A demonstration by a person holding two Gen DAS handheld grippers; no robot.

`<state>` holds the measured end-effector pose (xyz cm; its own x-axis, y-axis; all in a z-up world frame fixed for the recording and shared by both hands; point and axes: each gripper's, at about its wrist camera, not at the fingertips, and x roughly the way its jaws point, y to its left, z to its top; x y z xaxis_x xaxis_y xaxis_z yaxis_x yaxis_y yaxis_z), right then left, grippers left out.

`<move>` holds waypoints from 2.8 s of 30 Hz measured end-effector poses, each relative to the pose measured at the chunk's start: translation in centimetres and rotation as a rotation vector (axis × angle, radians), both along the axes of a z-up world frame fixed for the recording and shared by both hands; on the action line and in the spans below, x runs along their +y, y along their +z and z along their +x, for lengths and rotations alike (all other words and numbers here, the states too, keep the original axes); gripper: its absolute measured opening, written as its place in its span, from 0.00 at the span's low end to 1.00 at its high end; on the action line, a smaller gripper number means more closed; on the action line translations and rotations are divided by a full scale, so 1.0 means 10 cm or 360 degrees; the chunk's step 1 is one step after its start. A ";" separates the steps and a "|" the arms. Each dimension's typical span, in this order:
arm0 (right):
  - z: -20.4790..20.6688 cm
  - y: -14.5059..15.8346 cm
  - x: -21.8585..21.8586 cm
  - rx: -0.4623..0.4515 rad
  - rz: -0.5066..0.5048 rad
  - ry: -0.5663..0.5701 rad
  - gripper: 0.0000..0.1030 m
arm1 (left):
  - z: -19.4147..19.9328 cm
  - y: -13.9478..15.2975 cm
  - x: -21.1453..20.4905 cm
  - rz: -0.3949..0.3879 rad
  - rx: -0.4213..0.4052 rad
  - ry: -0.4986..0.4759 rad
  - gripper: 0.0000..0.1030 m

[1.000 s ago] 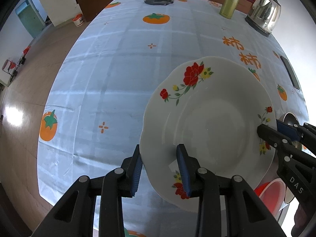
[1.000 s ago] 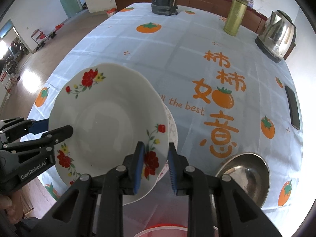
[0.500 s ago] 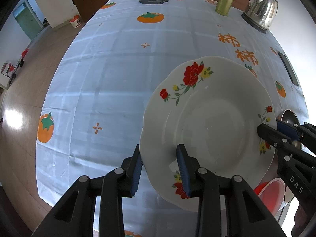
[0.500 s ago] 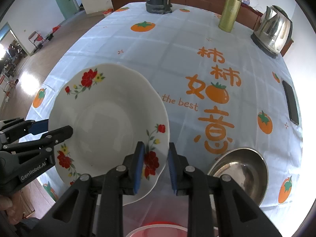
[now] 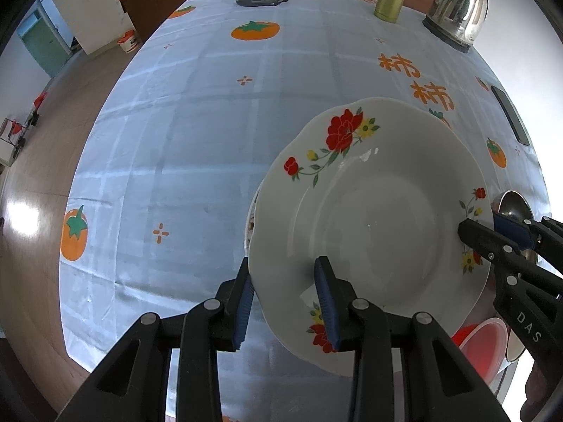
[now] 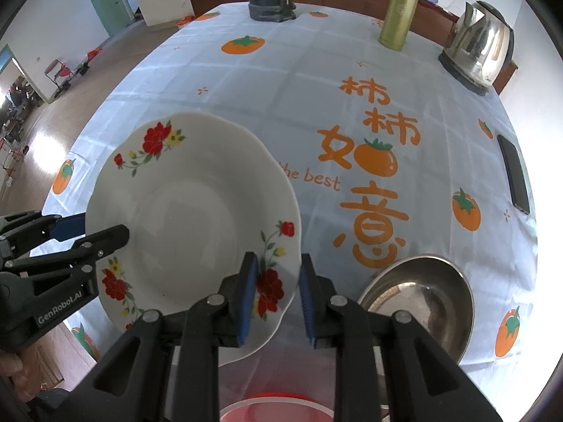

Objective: Organize plates and bowls
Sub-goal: 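Lower the red-flower plate with both tools over the pink-floral plate stack, then set the red-flower plate down onto the pink-floral plate with both tools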

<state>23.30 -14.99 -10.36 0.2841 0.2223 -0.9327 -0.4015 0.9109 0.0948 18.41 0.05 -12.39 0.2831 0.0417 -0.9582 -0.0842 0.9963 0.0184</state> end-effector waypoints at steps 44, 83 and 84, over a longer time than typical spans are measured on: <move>0.15 -0.20 -0.06 0.0052 -0.0019 -0.0008 0.23 | 0.17 -0.18 -0.04 0.0002 0.0016 -0.0040 0.36; 0.14 -0.24 0.01 0.0067 -0.0034 0.0012 0.23 | 0.14 -0.27 0.00 -0.0012 0.0041 -0.0034 0.37; 0.14 -0.23 0.02 0.0066 -0.0035 0.0014 0.23 | 0.14 -0.26 0.00 -0.0011 0.0039 -0.0035 0.37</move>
<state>24.70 -14.83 -12.70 0.2430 0.2038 -0.9484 -0.4059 0.9093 0.0914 19.84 0.06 -15.01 0.2602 0.0290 -0.9651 -0.0619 0.9980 0.0133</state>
